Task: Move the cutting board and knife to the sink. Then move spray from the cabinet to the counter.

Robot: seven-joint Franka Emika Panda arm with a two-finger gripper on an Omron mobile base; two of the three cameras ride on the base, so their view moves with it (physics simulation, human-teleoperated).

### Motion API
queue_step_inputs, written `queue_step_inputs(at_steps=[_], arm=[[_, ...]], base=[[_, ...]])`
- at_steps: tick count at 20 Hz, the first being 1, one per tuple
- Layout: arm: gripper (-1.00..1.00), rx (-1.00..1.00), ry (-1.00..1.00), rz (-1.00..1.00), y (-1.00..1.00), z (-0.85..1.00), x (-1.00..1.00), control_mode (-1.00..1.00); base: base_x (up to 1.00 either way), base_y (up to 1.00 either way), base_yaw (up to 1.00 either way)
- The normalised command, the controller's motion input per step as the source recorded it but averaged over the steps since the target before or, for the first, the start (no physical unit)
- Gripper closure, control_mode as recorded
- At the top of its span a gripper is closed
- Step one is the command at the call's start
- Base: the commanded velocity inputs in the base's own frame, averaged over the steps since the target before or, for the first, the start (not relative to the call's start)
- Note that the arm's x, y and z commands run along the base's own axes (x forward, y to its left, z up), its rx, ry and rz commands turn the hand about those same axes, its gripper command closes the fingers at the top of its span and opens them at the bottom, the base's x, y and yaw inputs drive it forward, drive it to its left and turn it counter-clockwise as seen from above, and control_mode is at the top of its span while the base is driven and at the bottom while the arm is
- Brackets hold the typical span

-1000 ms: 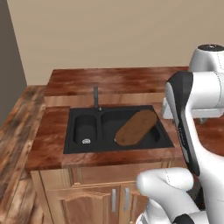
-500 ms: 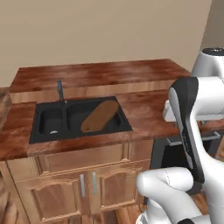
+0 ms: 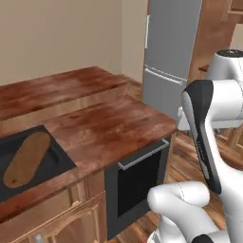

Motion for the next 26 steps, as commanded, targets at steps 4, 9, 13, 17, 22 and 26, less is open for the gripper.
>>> queue_step_inputs(at_steps=[4,9,13,17,22,26], arm=[[-1.0,0.0,0.0,0.0,0.0,0.0,0.0,1.0],[-1.0,0.0,0.0,0.0,0.0,0.0,0.0,1.0],[-1.0,0.0,0.0,0.0,0.0,0.0,0.0,1.0],[-1.0,0.0,0.0,0.0,0.0,0.0,0.0,1.0],[-1.0,0.0,0.0,0.0,0.0,0.0,0.0,1.0],[-1.0,0.0,0.0,0.0,0.0,0.0,0.0,1.0]], base=[[0.11,-0.31,-0.75],[0.11,-0.31,-0.73],[0.07,-0.32,-0.75],[0.04,-0.23,-0.78],[0.08,-0.39,-0.72],[0.31,-0.18,-0.61]])
